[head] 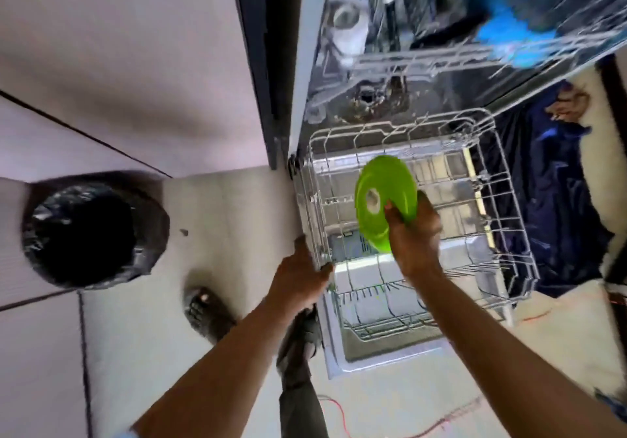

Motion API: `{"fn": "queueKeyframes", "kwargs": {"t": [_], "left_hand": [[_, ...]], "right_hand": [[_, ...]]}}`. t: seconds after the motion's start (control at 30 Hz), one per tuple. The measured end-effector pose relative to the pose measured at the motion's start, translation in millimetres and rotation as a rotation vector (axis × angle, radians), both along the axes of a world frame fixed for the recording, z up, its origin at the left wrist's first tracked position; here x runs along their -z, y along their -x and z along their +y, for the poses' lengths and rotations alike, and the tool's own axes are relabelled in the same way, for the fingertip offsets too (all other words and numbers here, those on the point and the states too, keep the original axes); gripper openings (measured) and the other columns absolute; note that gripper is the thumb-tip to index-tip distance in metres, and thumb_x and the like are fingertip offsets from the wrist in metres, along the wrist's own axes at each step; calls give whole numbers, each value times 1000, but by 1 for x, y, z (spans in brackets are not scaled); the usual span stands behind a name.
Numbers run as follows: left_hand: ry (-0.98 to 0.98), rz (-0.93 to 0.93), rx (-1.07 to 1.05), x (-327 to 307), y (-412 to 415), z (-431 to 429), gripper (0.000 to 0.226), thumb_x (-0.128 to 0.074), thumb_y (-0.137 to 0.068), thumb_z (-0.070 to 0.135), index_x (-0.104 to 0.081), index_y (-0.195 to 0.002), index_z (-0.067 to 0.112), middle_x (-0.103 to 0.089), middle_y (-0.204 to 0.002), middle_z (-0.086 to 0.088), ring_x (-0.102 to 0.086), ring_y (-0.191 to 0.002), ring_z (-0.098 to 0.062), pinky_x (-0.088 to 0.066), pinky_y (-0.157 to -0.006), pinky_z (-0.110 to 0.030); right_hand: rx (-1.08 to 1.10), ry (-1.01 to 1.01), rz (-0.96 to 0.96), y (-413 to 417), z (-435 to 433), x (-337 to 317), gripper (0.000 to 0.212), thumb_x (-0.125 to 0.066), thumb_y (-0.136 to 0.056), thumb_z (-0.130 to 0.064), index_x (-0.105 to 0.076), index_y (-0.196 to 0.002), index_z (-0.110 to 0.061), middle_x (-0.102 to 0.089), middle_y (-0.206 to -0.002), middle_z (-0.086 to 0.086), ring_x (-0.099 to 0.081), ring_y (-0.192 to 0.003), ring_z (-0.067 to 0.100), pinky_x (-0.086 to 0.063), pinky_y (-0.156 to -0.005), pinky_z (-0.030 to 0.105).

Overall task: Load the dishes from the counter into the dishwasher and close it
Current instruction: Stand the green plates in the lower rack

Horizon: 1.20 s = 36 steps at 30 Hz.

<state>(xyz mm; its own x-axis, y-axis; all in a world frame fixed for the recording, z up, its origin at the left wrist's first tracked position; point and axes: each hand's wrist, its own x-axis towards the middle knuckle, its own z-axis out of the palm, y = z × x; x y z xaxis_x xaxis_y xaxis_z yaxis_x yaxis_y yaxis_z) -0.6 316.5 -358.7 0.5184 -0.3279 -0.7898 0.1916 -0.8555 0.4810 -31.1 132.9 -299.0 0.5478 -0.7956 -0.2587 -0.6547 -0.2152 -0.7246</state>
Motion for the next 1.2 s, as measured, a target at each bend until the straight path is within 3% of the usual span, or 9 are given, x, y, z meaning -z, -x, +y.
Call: {"fn": "queueKeyframes", "kwargs": {"t": [0.13,0.27,0.4,0.53,0.7,0.8,0.87,1.0,1.2], "left_hand": [[-50,-110,7,72,-1,-40,81,-49,-107,39,-4,-165,7,-63,-134,-30,-62,-122,-44,-50,-95,-41],[-48,-140,1,111,-2,-45,81,-57,-100,20,-9,-166,20,-70,-117,-26,-69,-105,-43,-49,-77,-35],[46,-174,-6,115,4,-42,72,-54,-99,14,-22,-162,26,-75,-96,-19,-74,-86,-38,-61,-82,-42],[100,-104,-48,117,3,-37,60,-48,-106,24,-22,-161,27,-76,-100,-21,-77,-87,-37,-61,-86,-46],[94,-119,-11,116,3,-37,52,-45,-108,24,-28,-157,25,-76,-96,-14,-75,-83,-29,-60,-82,-40],[73,-105,0,112,-2,-34,60,-49,-108,34,-21,-160,22,-73,-123,-14,-70,-105,-31,-54,-94,-39],[117,-131,-21,99,-10,-29,69,-52,-107,39,-17,-163,20,-58,-149,-12,-59,-133,-31,-46,-112,-40],[261,-413,-99,49,-36,-3,72,-57,-104,40,-24,-163,16,-45,-159,-9,-45,-146,-24,-38,-121,-38],[339,-927,-202,-77,-105,70,56,-53,-104,33,-40,-155,15,-46,-154,-5,-44,-144,-23,-28,-123,-24]], "right_hand": [[-155,66,-48,-44,-19,64,26,-68,-93,-10,-64,-114,5,-66,-95,15,-51,-78,14,-40,-68,27],[-223,33,-82,-70,-28,111,35,-66,-95,-14,-62,-127,0,-71,-111,18,-64,-94,27,-51,-83,36],[-245,90,-91,-79,-26,140,37,-66,-94,-16,-62,-128,0,-71,-111,18,-63,-90,25,-41,-72,12],[-268,50,27,-81,-24,162,50,-62,-98,-27,-51,-144,-10,-67,-126,16,-65,-109,34,-50,-87,32],[-315,35,50,-87,-21,167,45,-58,-100,-26,-47,-141,-13,-62,-105,5,-62,-88,30,-57,-77,41],[-364,15,118,-83,-25,160,46,-56,-101,-28,-42,-143,-13,-60,-109,5,-61,-92,30,-50,-75,34],[-393,25,153,-78,-26,147,55,-57,-100,-32,-38,-148,-13,-58,-130,12,-58,-112,30,-43,-84,28],[-398,186,-3,-64,-9,93,60,-60,-99,-30,-38,-150,-7,-50,-140,16,-49,-128,32,-42,-108,45],[-497,136,-278,-74,58,-27,41,-63,-94,-7,-56,-135,-10,-57,-129,7,-56,-120,26,-50,-100,50]]}}
